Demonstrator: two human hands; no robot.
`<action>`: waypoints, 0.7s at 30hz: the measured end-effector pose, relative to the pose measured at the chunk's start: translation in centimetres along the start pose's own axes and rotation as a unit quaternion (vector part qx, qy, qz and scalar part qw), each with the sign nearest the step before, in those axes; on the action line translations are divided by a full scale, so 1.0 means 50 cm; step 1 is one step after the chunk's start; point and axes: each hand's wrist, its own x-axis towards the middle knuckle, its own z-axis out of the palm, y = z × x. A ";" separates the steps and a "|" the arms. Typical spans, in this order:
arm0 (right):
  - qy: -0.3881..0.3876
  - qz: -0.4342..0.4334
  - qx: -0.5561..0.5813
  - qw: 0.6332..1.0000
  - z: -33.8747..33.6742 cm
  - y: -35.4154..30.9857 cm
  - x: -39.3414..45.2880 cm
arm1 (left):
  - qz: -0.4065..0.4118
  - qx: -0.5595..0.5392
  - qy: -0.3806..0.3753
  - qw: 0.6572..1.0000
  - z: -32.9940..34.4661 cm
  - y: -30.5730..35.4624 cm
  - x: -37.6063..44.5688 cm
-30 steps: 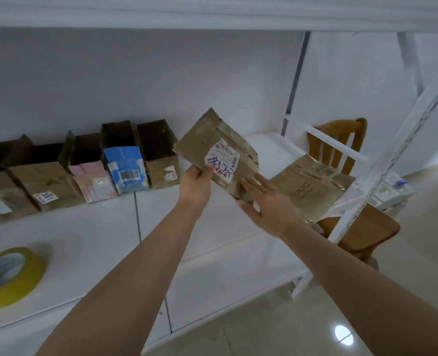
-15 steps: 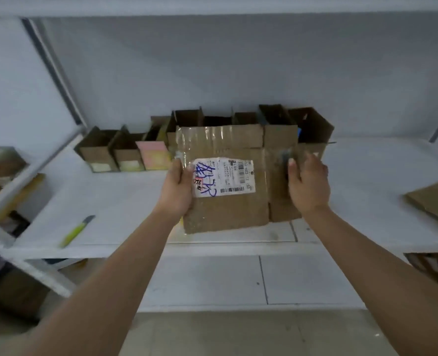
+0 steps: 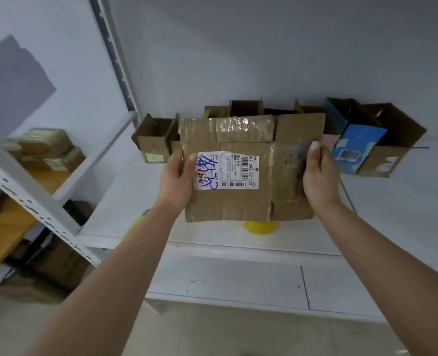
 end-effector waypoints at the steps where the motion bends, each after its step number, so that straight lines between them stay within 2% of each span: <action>1: -0.009 -0.007 0.026 1.000 0.013 -0.012 0.010 | 0.000 -0.014 0.008 1.000 -0.007 0.000 0.016; 5: -0.081 0.012 0.162 0.983 0.081 -0.071 0.018 | 0.021 -0.024 0.022 0.999 -0.052 -0.004 0.066; 9: -0.130 0.028 0.215 0.967 0.165 -0.112 0.003 | 0.014 -0.047 -0.020 0.999 -0.074 -0.017 0.110; 14: -0.144 0.114 0.275 0.944 0.240 -0.104 0.018 | -0.091 -0.201 0.002 0.975 -0.112 -0.025 0.162; 17: -0.138 0.208 0.340 0.907 0.279 -0.105 -0.017 | -0.147 -0.252 -0.016 0.956 -0.148 -0.048 0.185; 21: -0.188 0.230 0.443 0.846 0.303 -0.099 -0.074 | -0.179 -0.264 -0.084 0.944 -0.187 -0.085 0.194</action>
